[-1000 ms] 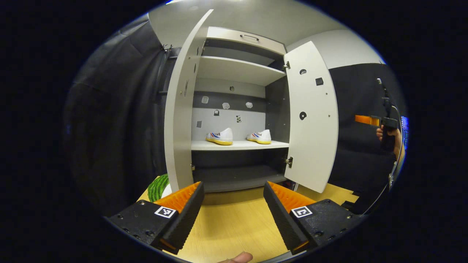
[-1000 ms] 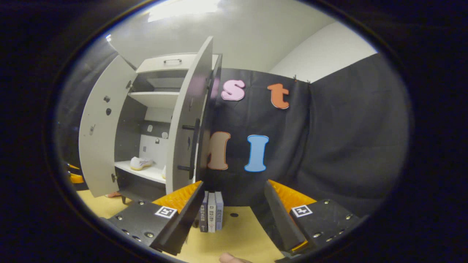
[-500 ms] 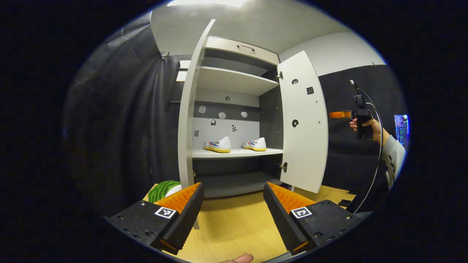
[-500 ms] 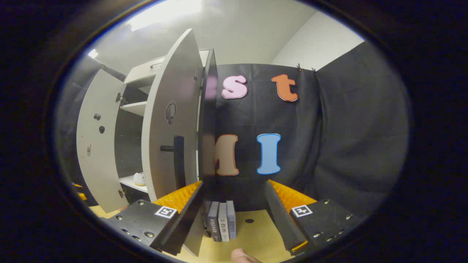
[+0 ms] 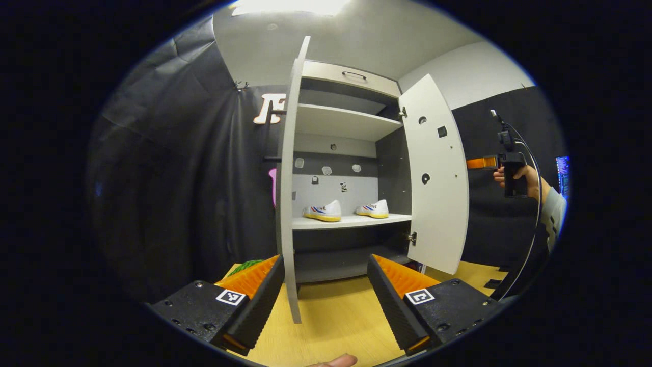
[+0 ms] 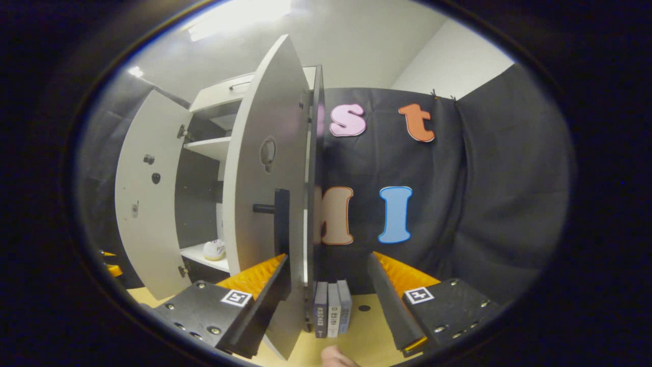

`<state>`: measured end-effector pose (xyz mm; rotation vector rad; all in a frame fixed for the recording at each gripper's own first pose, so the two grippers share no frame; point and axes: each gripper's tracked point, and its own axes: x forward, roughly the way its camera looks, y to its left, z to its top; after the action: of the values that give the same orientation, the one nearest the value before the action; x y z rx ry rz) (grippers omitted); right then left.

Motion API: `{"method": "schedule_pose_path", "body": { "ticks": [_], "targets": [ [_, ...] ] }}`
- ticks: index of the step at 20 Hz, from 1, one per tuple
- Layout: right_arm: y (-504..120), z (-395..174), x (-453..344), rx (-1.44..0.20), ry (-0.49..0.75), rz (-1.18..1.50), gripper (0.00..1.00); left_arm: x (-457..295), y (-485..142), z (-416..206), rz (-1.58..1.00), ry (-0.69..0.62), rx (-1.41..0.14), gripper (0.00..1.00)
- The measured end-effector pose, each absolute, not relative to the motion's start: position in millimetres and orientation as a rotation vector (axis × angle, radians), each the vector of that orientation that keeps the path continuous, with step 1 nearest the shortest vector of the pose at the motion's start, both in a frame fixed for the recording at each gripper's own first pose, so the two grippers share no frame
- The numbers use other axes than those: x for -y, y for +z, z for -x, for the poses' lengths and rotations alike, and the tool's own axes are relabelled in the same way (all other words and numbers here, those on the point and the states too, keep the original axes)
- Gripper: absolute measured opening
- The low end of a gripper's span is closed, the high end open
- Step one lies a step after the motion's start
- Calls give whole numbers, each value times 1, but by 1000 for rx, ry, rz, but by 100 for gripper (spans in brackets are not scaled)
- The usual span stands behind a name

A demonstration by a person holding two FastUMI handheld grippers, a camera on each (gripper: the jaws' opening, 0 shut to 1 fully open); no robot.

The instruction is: Grab one shoe with the right hand and put it into the shoe cabinet, grab the other shoe with the left hand and put it into the shoe cabinet; then close the right door with the right hand and the left door with the left hand.

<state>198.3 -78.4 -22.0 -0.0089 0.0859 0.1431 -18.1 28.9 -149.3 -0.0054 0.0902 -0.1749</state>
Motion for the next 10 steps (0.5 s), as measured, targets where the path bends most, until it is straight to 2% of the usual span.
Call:
{"method": "schedule_pose_path", "body": {
  "ticks": [3,10],
  "targets": [
    [-21,-195,68,-76,139,26,91,-34,-145,24,20,-170,-97,98],
    [-23,-191,23,-69,173,14,93,-36,-144,26,9,-166,-94,98]
  ]
}}
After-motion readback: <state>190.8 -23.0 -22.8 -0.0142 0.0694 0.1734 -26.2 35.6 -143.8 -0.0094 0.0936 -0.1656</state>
